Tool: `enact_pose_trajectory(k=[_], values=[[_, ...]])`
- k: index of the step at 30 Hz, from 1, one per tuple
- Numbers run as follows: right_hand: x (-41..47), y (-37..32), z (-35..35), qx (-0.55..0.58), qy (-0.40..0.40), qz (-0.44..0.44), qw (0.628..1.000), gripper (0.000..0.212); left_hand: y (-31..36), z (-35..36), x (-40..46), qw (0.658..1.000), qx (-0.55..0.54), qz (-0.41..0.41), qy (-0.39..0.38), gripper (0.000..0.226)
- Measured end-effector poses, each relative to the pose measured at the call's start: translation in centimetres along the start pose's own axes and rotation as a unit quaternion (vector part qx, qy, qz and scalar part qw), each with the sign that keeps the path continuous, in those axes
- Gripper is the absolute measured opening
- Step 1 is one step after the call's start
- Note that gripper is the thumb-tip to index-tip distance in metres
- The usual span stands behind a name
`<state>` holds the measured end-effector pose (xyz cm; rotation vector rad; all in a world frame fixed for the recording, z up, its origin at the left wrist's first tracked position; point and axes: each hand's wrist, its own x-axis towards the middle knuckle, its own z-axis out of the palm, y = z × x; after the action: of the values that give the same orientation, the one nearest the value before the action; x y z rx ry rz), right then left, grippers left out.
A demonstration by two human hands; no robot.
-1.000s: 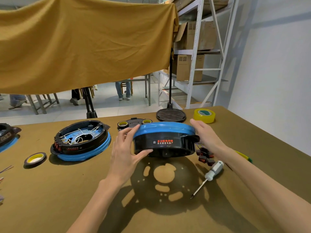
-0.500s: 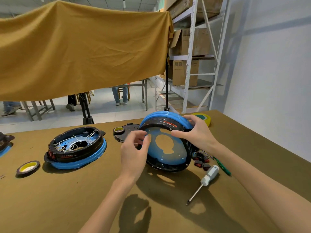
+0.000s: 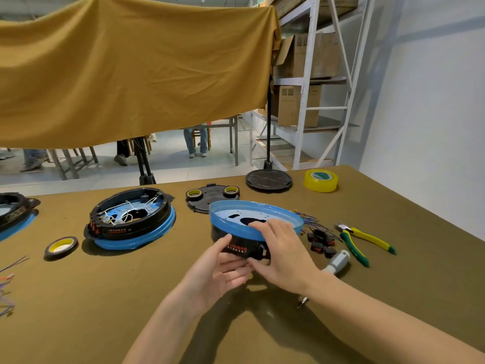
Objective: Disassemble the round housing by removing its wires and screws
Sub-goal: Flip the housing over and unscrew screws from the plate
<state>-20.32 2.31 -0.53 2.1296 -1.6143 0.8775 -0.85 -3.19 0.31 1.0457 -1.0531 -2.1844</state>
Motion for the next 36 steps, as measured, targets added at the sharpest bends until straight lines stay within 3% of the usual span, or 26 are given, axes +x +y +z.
enact_pose_trajectory(k=[3,6,10,14,15,18,20,22,25,29,36], values=[[-1.5,0.2,0.5,0.018,-0.082,-0.032,0.996,0.064,-0.9,-2.2,0.3,0.997,-0.043,-0.055,-0.029,0.080],[-2.5,0.4,0.4,0.047,-0.135,-0.020,0.990,0.066,-1.4,-3.1,0.8,0.998,0.014,-0.058,0.014,0.088],[-3.5,0.7,-0.9,0.100,-0.109,0.008,0.989,0.060,-1.3,-3.2,1.6,0.995,0.064,-0.025,0.076,0.079],[-4.7,3.2,-2.7,0.004,0.062,0.168,0.984,0.029,-0.6,-4.3,1.6,0.992,0.099,-0.040,0.064,0.070],[-5.0,4.1,-3.4,-0.035,0.051,0.239,0.969,0.025,-0.5,-4.6,1.5,0.991,0.109,-0.041,0.065,0.070],[-6.0,6.1,-4.3,-0.144,-0.119,0.433,0.882,0.038,-0.3,-5.1,1.6,0.988,0.120,-0.040,0.085,0.077],[-6.6,6.7,-4.2,-0.165,-0.181,0.471,0.847,0.055,-0.2,-5.0,1.9,0.987,0.111,-0.028,0.115,0.084],[-6.6,6.9,-3.4,-0.147,-0.188,0.490,0.838,0.064,-0.1,-4.5,2.1,0.987,0.084,-0.012,0.137,0.094],[-6.0,6.9,-2.5,-0.097,-0.175,0.516,0.833,0.066,0.0,-4.0,2.1,0.988,0.032,0.014,0.149,0.100],[-5.8,6.5,-2.9,0.014,-0.149,0.567,0.810,0.049,-0.1,-3.9,1.9,0.988,0.025,0.034,0.146,0.101],[-5.2,5.6,-6.0,0.225,0.040,0.550,0.803,0.026,0.1,-5.4,2.0,0.989,0.038,0.041,0.137,0.122]])
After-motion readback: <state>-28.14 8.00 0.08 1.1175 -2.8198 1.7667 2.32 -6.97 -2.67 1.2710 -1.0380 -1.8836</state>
